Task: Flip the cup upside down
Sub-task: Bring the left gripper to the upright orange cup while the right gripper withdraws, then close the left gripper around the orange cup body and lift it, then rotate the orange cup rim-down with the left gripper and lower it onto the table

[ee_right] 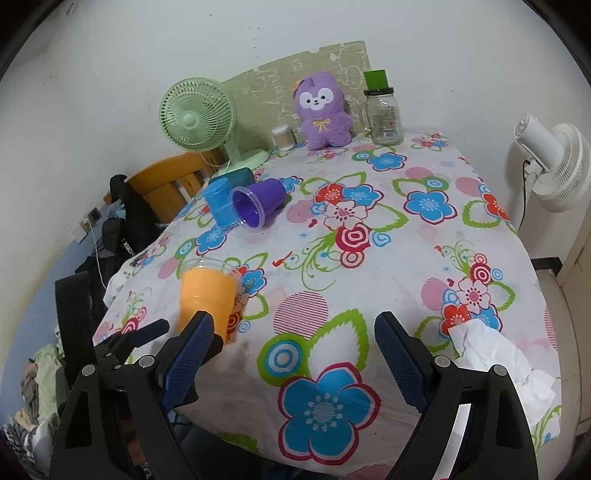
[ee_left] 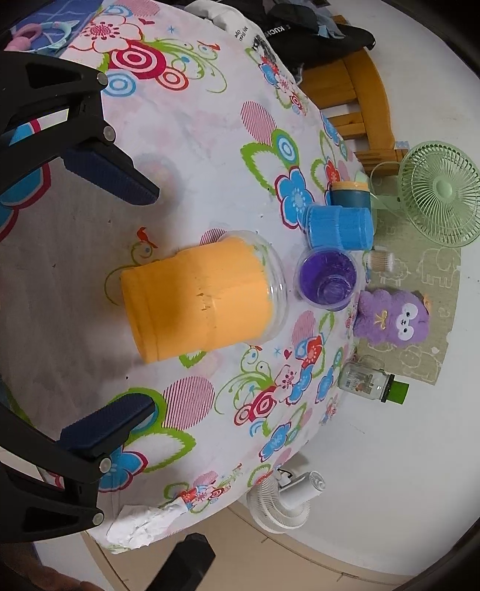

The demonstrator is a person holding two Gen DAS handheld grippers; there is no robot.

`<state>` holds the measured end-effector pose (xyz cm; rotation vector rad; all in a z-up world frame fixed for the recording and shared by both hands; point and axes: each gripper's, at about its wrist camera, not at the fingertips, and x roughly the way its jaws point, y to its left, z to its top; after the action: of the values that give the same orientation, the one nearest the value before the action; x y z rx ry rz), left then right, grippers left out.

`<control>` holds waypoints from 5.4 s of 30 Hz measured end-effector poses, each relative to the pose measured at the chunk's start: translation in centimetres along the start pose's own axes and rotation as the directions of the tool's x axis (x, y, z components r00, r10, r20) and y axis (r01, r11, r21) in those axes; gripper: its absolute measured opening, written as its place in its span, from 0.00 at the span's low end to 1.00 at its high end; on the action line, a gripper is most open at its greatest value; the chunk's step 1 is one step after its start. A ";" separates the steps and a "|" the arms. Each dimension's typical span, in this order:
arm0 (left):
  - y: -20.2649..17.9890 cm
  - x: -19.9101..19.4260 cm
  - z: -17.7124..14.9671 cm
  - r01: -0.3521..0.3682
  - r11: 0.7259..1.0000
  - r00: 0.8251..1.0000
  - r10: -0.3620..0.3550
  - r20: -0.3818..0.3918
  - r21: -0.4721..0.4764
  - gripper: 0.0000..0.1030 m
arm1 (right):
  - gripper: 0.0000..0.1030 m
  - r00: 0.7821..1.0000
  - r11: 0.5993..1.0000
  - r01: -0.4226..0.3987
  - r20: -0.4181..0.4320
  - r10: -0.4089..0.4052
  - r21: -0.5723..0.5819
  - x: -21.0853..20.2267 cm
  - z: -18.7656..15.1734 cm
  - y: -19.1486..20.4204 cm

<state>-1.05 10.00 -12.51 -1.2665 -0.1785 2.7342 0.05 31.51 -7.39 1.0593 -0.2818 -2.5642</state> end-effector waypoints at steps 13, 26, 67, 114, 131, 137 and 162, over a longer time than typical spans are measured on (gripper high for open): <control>0.2 1.6 -0.2 -0.007 0.999 1.000 0.006 0.028 0.048 0.77 | 0.88 1.000 1.000 0.002 -0.011 -0.002 0.003 0.3 0.0 0.0; 0.5 0.6 0.4 0.001 0.998 0.998 -0.004 0.059 0.058 0.65 | 0.88 1.000 1.000 -0.002 -0.016 0.001 -0.006 0.5 0.0 0.4; 1.0 0.5 -1.1 0.048 0.991 0.999 -0.049 0.004 0.122 0.55 | 0.88 0.999 1.000 0.001 -0.047 0.000 0.017 1.1 -0.7 0.5; 0.5 -5.6 2.4 -0.002 0.981 0.991 -0.025 0.134 0.193 0.57 | 0.88 0.997 0.999 -0.046 -0.063 0.045 -0.015 2.1 -0.3 2.0; 1.8 -3.5 -1.4 -0.003 0.971 0.997 -0.015 0.073 0.241 0.86 | 0.88 0.996 1.000 -0.022 -0.086 0.023 0.005 2.7 -0.9 1.4; 3.1 -2.2 -1.4 0.023 0.981 0.999 -0.030 0.031 0.190 0.54 | 0.88 0.995 1.000 -0.022 -0.097 0.021 -0.012 3.0 -1.1 2.2; 2.6 -6.9 2.6 -0.019 0.973 0.995 -0.004 0.102 0.230 0.55 | 0.88 0.995 0.999 -0.053 -0.086 0.052 -0.009 3.1 -1.0 2.6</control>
<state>1.23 6.15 -6.07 -1.0690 0.1327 2.7298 -0.64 27.83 -9.27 1.1389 -0.2689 -2.4640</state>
